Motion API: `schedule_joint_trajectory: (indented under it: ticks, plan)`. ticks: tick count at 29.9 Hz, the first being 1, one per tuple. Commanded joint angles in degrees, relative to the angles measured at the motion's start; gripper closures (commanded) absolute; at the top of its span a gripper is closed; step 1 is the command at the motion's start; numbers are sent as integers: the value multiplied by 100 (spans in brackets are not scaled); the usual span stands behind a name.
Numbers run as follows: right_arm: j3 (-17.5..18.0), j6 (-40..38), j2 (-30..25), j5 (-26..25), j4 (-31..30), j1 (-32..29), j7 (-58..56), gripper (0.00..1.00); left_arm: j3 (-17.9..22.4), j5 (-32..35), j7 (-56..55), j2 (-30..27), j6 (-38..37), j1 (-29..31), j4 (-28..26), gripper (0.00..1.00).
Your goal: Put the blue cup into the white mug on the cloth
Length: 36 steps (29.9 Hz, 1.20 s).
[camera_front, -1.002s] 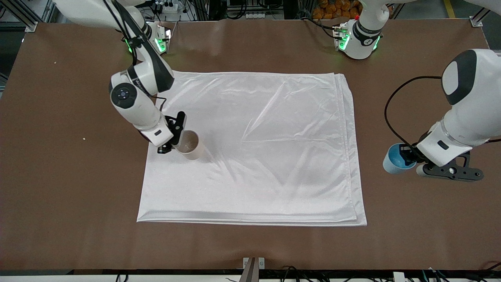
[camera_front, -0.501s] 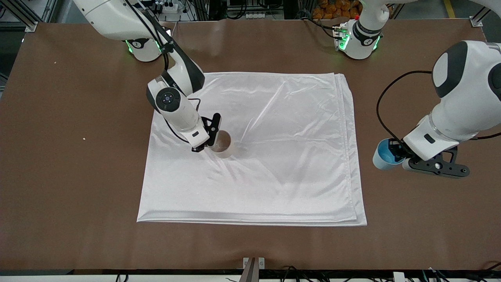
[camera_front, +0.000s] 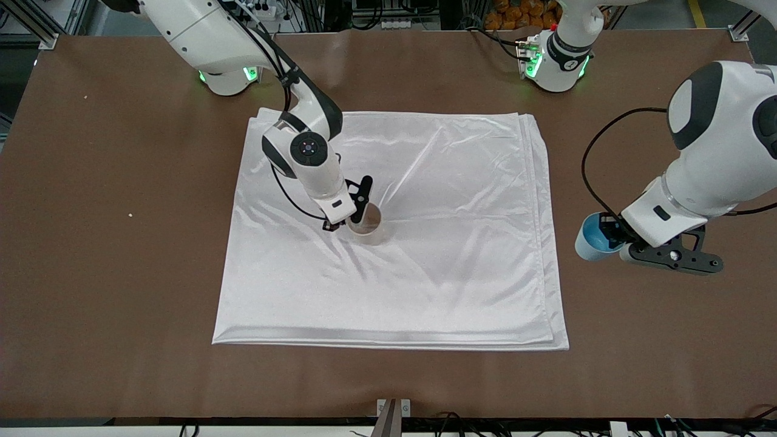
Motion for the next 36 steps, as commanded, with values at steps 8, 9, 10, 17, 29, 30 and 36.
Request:
schedule_joint_trajectory:
  ticks: [8,9,10,17,29,30,36]
  plan:
    - [-85,-84,150,-153,215,143,243,78,-203,1,40,-27,-345,-107,162,100]
    - [-85,-101,150,-153,215,143,234,74,-247,1,31,-18,-345,-107,162,100]
    - [-85,-110,150,-153,224,134,243,73,-291,9,14,-18,-345,-107,162,100]
    - [-94,-154,124,-145,224,126,252,49,-326,27,-627,61,-336,-353,144,100]
    - [-85,-1006,-297,-136,496,38,830,31,-370,1,-1059,88,-336,-573,135,100]
    - [-85,-1137,-402,-127,514,38,954,28,-422,1,-1068,96,-345,-582,135,100]
    - [-76,-1718,-860,-101,654,3,1385,19,-484,-69,-1234,167,-336,-818,144,100]
